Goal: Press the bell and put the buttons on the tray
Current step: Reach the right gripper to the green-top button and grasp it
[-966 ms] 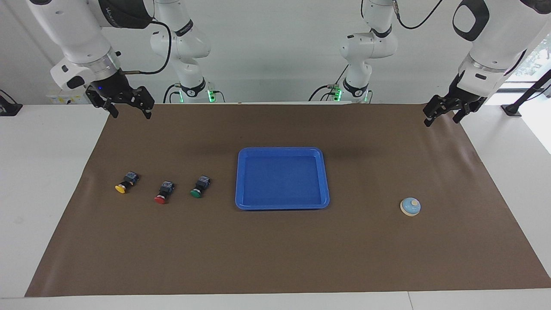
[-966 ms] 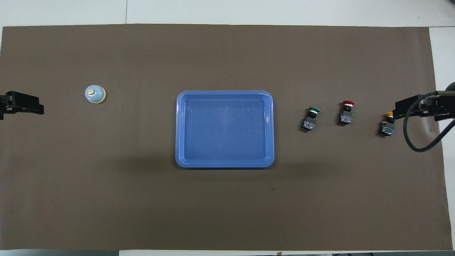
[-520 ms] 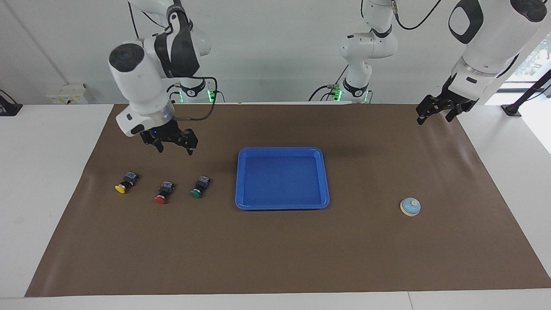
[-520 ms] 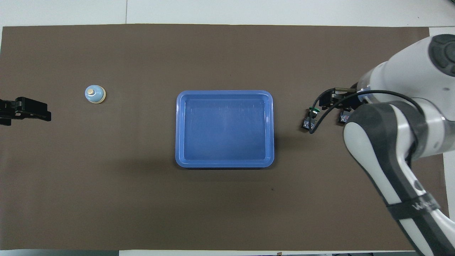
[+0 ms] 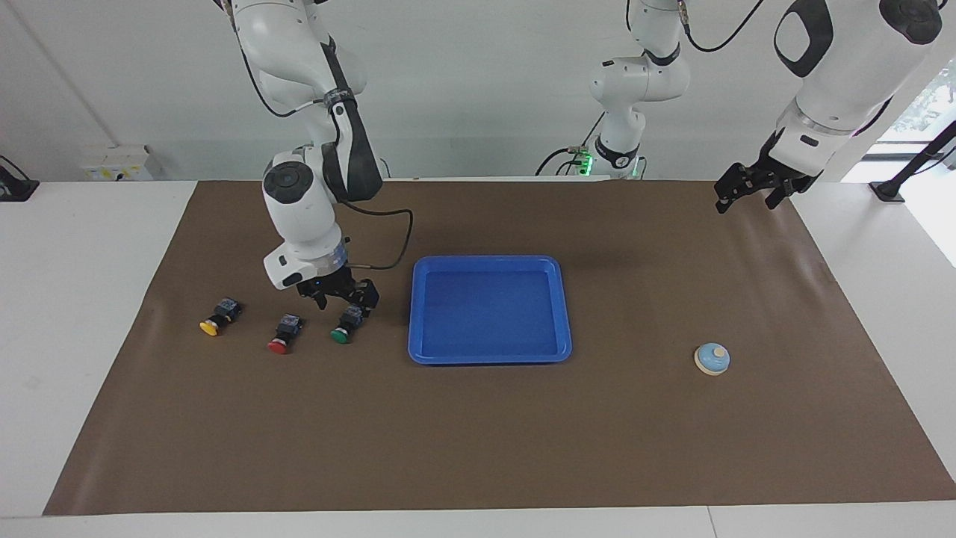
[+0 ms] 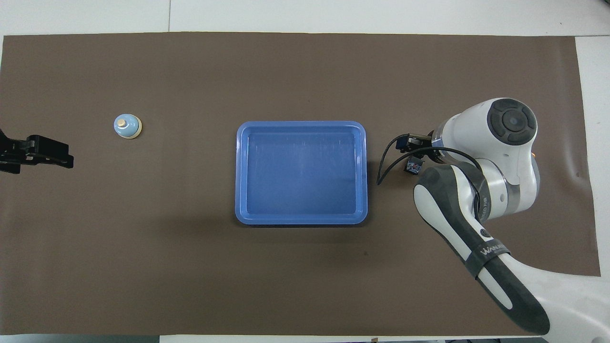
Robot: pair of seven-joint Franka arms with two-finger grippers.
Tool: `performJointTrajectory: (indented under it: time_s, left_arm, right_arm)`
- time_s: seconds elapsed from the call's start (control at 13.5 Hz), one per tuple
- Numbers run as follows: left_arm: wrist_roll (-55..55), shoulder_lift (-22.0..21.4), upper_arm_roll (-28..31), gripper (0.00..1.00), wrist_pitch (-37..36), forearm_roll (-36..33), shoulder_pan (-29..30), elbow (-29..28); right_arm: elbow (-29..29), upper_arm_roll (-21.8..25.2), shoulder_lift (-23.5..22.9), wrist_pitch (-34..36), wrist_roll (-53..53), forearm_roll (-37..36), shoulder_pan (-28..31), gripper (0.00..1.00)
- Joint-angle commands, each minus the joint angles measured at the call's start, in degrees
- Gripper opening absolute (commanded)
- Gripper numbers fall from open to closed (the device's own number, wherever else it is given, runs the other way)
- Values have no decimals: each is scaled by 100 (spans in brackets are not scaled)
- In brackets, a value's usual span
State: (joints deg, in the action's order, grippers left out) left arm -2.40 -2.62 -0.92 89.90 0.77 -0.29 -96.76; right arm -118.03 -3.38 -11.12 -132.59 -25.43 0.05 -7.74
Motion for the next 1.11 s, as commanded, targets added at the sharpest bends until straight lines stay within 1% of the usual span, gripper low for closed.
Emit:
performJointTrajectory:
  time_s: [0.0, 0.15, 0.37, 0.52, 0.59, 0.67, 0.74, 0.82, 1.04]
  left_arm:
    - [12, -108, 66, 100, -25, 64, -86, -63]
    - [12, -116, 83, 100, -34, 55, -25, -63]
    - [3, -116, 127, 100, -34, 55, -7, -63]
    - [-6, -116, 118, 100, -34, 55, -24, -63]
    - [-6, -116, 118, 100, -34, 55, -42, -63]
    - [-6, -116, 118, 100, -34, 55, -42, -63]
    - [-6, -116, 118, 100, -25, 55, -42, -63]
    - [-6, -116, 118, 100, -34, 55, -24, -63]
    - [-6, -116, 118, 100, -34, 55, -15, -63]
  right_arm:
    - [-509, -31, 101, -607, -129, -5, 45, 100]
    - [-554, -31, -74, -846, -208, -14, 45, 100]
    - [-554, -31, -268, -1005, -226, -14, 45, 100]
    - [-554, -31, -303, -1049, -244, -14, 45, 100]
    - [-554, -31, -321, -1058, -244, -23, 45, 92]
    - [-554, -23, -321, -1049, -226, -31, 45, 58]
    - [-545, -23, -321, -1041, -226, -40, 36, 16]
    - [-545, -23, -321, -1040, -243, -40, 45, 0]
    - [-493, -23, -312, -944, -235, -40, 36, 0]
